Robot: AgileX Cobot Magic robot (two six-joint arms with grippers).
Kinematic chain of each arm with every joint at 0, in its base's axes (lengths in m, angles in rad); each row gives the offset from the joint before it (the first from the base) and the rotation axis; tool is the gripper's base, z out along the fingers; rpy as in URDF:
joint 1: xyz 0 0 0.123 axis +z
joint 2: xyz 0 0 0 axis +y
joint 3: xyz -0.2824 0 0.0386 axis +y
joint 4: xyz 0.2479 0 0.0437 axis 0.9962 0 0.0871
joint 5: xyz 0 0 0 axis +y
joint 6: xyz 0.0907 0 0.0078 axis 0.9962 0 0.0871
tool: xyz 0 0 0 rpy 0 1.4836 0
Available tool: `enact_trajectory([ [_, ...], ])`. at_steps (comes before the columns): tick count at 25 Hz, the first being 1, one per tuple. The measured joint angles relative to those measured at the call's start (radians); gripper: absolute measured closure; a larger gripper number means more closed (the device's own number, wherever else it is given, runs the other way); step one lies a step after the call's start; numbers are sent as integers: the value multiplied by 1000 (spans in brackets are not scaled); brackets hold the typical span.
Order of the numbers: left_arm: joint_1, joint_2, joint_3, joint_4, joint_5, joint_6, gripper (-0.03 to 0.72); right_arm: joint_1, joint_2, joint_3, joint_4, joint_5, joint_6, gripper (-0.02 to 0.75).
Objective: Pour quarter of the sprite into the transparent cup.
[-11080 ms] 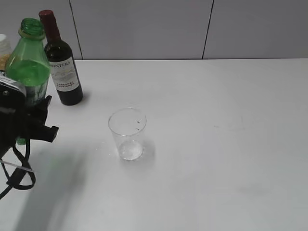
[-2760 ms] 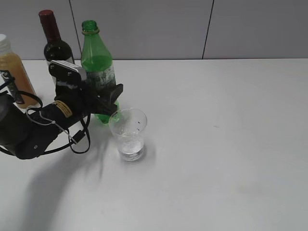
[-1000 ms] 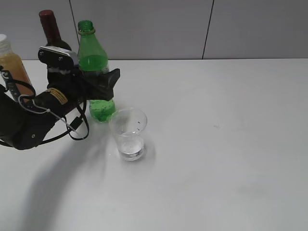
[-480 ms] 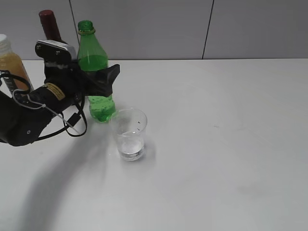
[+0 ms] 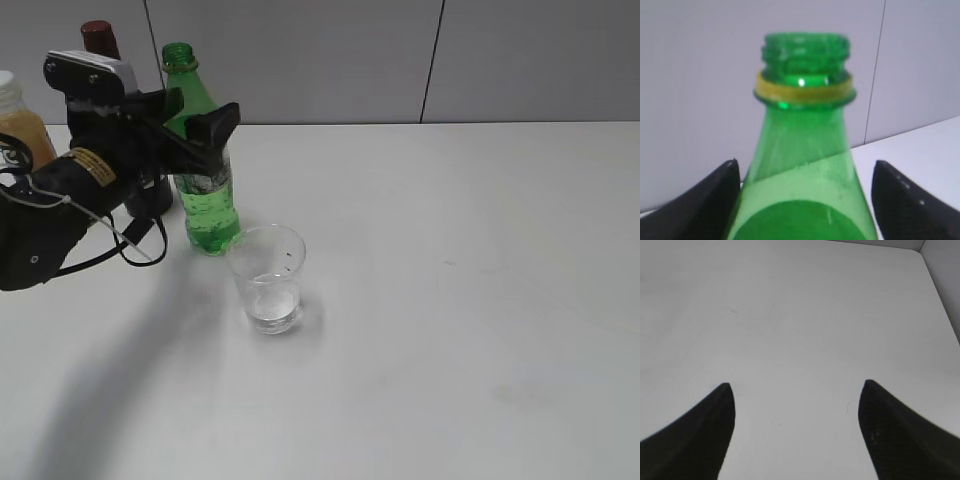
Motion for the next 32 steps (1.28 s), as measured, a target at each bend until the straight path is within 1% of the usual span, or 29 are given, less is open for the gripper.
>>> enact_trajectory([
  [5,0,-66,1,0,35,0,66,0,0,0,0,0,0,144],
  [9,0,-150,2,1,141,0,66,0,0,0,0,0,0,144],
  [15,0,-293,2,16,253,0,67,0,0,0,0,0,-1,144],
  [19,0,-413,2,24,450,0,72,0,0,0,0,0,-1,144],
  [25,0,-623,2,25,843,0,85,0,0,0,0,0,0,144],
  [28,0,-724,2,25,997,0,93,0,0,0,0,0,0,144],
  [32,0,-825,2,-2,1229,0,97,0,0,0,0,0,0,144],
])
